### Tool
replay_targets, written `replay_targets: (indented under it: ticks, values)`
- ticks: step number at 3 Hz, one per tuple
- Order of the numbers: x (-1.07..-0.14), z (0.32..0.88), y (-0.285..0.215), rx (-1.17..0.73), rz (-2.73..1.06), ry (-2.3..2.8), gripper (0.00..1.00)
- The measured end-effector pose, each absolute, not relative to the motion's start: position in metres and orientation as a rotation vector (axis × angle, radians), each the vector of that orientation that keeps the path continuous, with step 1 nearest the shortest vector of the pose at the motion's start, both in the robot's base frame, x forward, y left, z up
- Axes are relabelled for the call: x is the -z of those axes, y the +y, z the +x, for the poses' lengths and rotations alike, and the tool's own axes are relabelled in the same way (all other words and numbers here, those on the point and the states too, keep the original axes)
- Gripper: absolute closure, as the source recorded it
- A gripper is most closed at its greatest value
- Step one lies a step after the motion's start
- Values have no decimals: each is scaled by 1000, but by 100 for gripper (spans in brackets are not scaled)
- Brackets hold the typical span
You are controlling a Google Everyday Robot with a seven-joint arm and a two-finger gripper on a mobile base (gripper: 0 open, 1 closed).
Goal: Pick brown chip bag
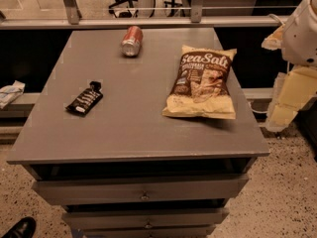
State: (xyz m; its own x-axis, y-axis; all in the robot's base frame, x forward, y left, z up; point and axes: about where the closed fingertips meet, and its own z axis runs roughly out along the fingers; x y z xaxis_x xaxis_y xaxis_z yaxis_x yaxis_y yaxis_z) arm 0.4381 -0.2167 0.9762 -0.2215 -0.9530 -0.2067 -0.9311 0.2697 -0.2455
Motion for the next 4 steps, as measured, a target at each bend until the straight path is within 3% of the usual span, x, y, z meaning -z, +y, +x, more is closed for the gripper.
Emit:
replay_targets:
  ticks: [2, 4]
  values:
    - [-974, 453, -216, 85, -1700, 2190, 0]
    - [-960, 545, -192, -53, -1517, 2072, 0]
